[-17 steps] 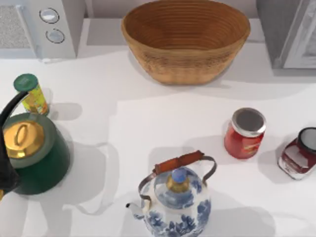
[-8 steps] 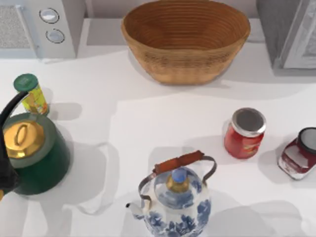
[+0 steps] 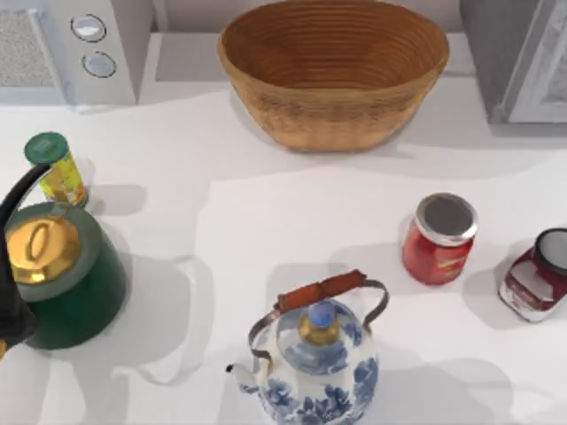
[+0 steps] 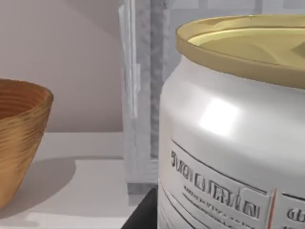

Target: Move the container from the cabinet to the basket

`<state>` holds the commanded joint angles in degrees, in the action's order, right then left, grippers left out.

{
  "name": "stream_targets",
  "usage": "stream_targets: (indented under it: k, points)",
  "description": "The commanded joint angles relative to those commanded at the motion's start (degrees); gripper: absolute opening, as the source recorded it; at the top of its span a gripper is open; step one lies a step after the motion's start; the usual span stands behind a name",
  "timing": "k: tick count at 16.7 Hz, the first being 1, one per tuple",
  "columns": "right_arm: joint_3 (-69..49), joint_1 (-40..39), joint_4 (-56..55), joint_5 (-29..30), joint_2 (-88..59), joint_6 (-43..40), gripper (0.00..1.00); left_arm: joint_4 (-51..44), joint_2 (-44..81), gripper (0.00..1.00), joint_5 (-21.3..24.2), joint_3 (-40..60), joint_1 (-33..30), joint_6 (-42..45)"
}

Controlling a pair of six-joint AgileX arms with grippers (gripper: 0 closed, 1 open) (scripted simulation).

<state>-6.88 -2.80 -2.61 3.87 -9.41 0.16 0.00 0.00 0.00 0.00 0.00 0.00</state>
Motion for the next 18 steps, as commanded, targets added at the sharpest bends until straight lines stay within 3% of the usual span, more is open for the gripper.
stream_targets:
  k: [18]
  points:
    - [-68.1, -29.0, -28.4, 28.6, -96.9, 0.8, 0.00, 0.0, 0.0, 1.00, 0.0, 0.0, 0.0, 0.0]
